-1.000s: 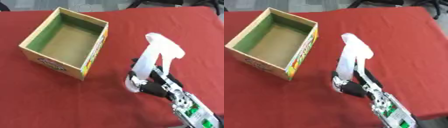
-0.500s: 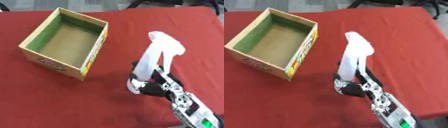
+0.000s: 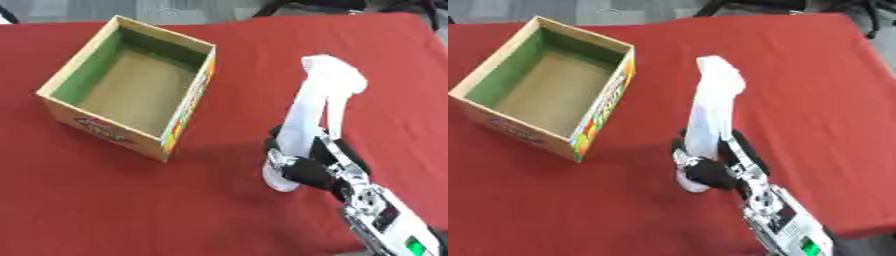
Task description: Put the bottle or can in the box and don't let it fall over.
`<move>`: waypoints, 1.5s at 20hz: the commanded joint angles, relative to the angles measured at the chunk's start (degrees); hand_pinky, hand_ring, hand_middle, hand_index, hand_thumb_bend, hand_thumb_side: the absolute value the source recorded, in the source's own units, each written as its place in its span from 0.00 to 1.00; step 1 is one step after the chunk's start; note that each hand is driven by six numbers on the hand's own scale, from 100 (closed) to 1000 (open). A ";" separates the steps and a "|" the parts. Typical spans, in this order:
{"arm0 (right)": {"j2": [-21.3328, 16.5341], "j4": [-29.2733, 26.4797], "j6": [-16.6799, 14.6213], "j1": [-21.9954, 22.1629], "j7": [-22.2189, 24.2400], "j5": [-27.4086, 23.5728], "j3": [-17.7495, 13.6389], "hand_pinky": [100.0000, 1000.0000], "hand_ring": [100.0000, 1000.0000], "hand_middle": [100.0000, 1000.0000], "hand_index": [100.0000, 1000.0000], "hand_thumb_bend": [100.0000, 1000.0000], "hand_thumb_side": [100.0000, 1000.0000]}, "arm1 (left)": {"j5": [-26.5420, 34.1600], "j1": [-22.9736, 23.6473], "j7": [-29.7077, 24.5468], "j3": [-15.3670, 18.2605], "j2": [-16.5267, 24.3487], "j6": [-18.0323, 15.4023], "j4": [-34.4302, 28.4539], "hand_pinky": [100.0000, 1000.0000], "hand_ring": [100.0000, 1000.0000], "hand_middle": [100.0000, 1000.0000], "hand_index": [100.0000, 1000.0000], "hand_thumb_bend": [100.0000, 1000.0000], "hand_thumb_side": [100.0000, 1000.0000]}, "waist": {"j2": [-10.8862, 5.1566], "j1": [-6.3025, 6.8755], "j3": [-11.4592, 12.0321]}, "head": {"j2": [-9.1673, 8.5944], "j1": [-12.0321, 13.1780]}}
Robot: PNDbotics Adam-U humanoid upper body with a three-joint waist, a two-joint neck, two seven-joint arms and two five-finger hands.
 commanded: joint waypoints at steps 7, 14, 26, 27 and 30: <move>-2.49 -0.39 -4.93 -0.64 -3.08 -1.63 -0.35 0.86 0.72 0.09 0.06 0.00 0.27 | 0.10 -0.79 -0.18 0.11 0.69 -0.20 -1.12 0.42 1.00 1.00 0.66 0.23 0.93 | -0.65 0.23 -0.11 | -0.70 -0.33; -3.26 -0.39 -7.87 -0.87 -3.73 0.10 -1.00 0.84 0.63 0.03 0.03 0.00 0.25 | 0.11 -0.80 -0.05 0.16 0.68 -0.23 -1.12 0.42 1.00 1.00 0.66 0.24 0.93 | -0.67 0.21 -0.17 | -0.47 -0.34; -6.69 -0.39 -13.56 -1.44 -3.76 0.89 -3.62 0.84 0.59 0.03 0.03 0.00 0.28 | 0.02 -0.92 -0.03 0.18 0.63 -0.18 -1.12 0.42 1.00 1.00 0.66 0.24 0.93 | -0.85 -0.07 -0.03 | -0.32 -0.18; -7.40 -0.39 -14.36 -1.58 -3.58 0.94 -3.96 0.84 0.58 0.03 0.04 0.00 0.29 | 0.02 -1.00 -0.03 0.20 0.60 -0.18 -1.12 0.42 1.00 1.00 0.66 0.23 0.92 | -0.87 -0.12 0.04 | -0.32 -0.19; -10.79 -0.39 -16.40 -2.21 -3.72 0.16 -5.86 0.83 0.57 0.03 0.04 0.00 0.30 | -0.06 -1.20 -0.05 0.23 0.52 -0.10 -1.12 0.43 1.00 1.00 0.66 0.23 0.92 | -0.93 -0.31 0.25 | -0.52 -0.19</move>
